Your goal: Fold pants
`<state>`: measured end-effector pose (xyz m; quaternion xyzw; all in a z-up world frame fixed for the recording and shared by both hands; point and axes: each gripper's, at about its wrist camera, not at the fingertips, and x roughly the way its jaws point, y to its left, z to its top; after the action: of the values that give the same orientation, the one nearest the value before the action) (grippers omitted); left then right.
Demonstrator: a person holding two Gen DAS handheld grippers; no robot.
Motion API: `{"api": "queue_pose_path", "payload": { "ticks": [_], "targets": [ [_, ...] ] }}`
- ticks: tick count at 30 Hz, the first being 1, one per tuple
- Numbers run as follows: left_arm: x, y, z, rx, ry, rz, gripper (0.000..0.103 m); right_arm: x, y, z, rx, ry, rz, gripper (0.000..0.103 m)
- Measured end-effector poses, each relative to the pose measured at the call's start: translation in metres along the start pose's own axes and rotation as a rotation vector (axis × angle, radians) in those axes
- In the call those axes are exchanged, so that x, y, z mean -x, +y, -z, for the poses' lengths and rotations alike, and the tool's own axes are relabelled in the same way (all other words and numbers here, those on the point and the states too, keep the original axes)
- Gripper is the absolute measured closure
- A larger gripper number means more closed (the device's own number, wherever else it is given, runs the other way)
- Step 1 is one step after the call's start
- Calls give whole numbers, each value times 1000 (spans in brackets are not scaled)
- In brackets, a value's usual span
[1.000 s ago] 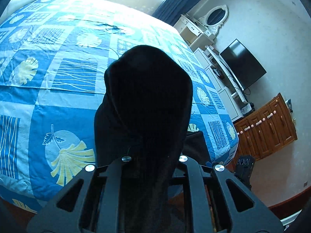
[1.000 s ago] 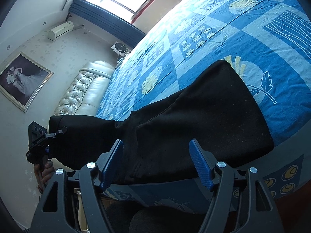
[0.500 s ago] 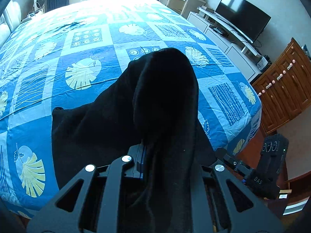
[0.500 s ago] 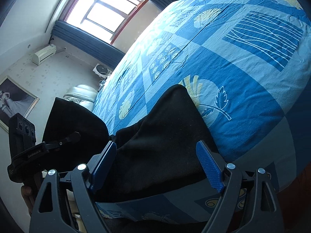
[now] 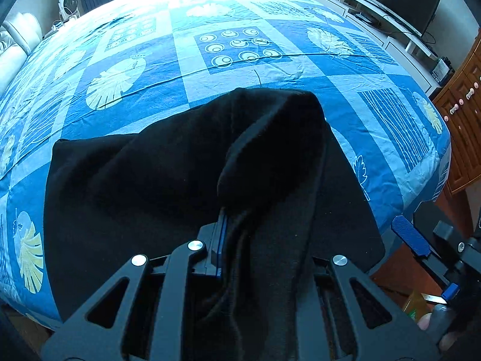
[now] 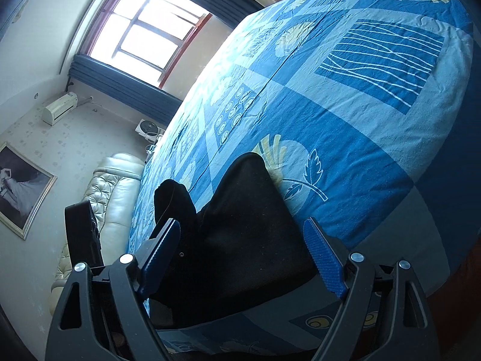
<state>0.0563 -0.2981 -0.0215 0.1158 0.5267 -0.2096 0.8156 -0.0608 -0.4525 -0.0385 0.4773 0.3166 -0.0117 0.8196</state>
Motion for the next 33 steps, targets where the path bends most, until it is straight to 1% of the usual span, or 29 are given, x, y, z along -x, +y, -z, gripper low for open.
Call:
{"api": "queue_pose_path", "payload": {
  "ticks": [7, 11, 13, 15, 17, 19, 20, 21, 22, 23, 24, 26, 30, 31, 33],
  "targets": [
    [-4, -11, 7, -41, -24, -49, 87, -1, -1, -1, -7, -5, 5, 20],
    [-4, -15, 7, -39, -28, -42, 80, 0, -2, -3, -7, -10, 7, 20],
    [-3, -18, 7, -48, -33, -47, 73, 0, -2, -3, -5, -12, 8, 20],
    [0, -21, 9, -60, -38, -38, 52, 1, -2, -4, -5, -16, 11, 20],
    [5, -25, 12, -71, -58, -40, 44, 2, -3, -5, -6, -20, 11, 20],
    [13, -27, 16, -82, -74, -37, 42, 3, -3, -5, -5, -25, 11, 20],
    [19, -27, 18, -85, -85, -26, 37, 4, -2, -6, -5, -26, 10, 20],
    [26, -25, 20, -84, -101, -14, 29, 5, -2, -7, -4, -28, 8, 20],
    [34, -22, 23, -80, -120, -5, 25, 6, -2, -7, -4, -30, 8, 20],
    [43, -17, 27, -69, -141, -2, 19, 7, -1, -8, -3, -30, 4, 20],
    [53, -10, 31, -56, -162, 1, 15, 7, 1, -8, -2, -26, -5, 20],
    [71, 6, 38, -33, -194, 2, 12, 6, 6, -9, 7, 2, -34, 20],
    [100, 55, 60, 17, -243, -53, 8, -7, 27, -4, 53, 106, -122, 20],
    [105, 70, 66, 40, -248, -61, 8, -12, 33, -2, 71, 136, -118, 20],
    [109, 102, 78, 80, -240, -62, 8, -19, 43, 2, 111, 169, -100, 20]
  ]
}}
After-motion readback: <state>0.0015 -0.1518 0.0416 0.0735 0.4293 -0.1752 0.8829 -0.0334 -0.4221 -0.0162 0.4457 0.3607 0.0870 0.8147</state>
